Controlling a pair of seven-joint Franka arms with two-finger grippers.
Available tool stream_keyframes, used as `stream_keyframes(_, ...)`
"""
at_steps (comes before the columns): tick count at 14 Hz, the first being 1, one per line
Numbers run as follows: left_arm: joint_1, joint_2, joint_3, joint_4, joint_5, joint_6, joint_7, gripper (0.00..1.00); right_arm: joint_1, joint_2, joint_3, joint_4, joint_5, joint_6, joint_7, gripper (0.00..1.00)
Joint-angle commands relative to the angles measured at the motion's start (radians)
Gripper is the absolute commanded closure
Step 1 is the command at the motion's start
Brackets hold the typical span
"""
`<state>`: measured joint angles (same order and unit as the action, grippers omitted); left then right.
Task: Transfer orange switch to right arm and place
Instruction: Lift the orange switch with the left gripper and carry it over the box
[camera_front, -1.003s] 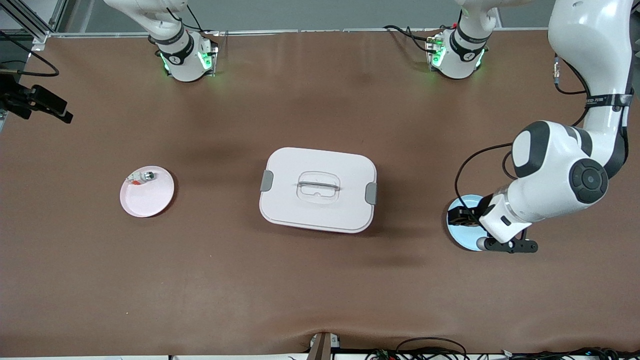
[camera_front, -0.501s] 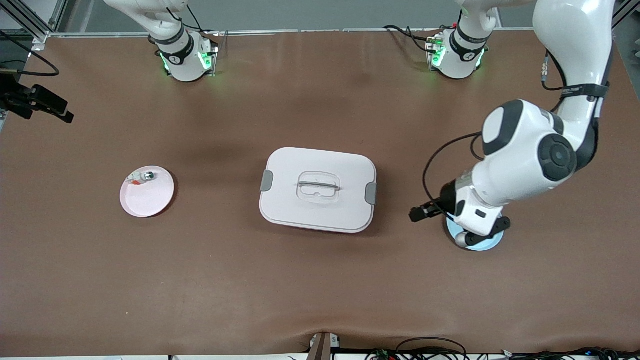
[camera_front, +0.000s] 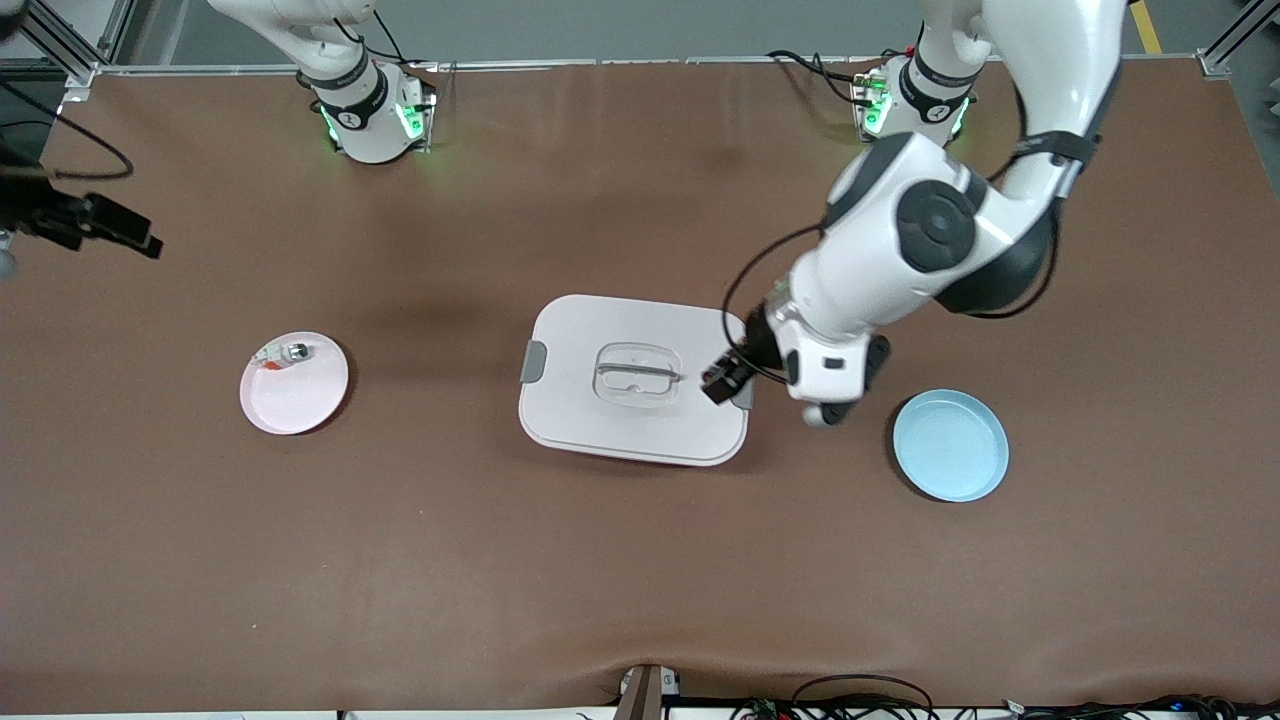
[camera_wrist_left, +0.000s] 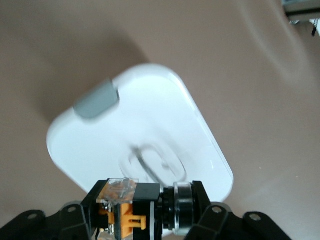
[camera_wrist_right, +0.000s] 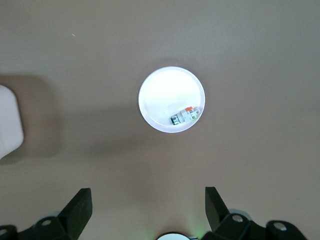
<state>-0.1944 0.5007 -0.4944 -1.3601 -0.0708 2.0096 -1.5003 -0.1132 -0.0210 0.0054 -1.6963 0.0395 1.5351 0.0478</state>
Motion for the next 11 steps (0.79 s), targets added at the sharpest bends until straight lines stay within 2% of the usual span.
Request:
stream_keyframes(1,-0.066,0.018,0.011,0.065,-0.007,0.026,-0.173,0.95,-0.06,0.056,0.013,0.033,0.052,-0.007,-0.017,0.0)
stream_keyframes(4,-0.144,0.05,0.008,0.111,-0.009,0.135,-0.355,0.95,-0.063,0.105,0.013,0.037,0.04,-0.015,-0.019,0.0)
stream_keyframes(7,-0.178,0.062,0.005,0.113,-0.015,0.208,-0.455,0.96,-0.065,0.113,0.015,0.037,0.068,-0.006,-0.042,0.0)
stream_keyframes(9,-0.195,0.084,0.002,0.115,-0.026,0.247,-0.526,0.96,-0.059,0.113,0.015,0.023,0.161,-0.001,-0.048,0.0)
stream_keyframes(11,-0.212,0.101,0.002,0.115,-0.043,0.267,-0.587,0.96,-0.053,0.109,0.019,-0.006,0.296,-0.001,-0.057,0.0)
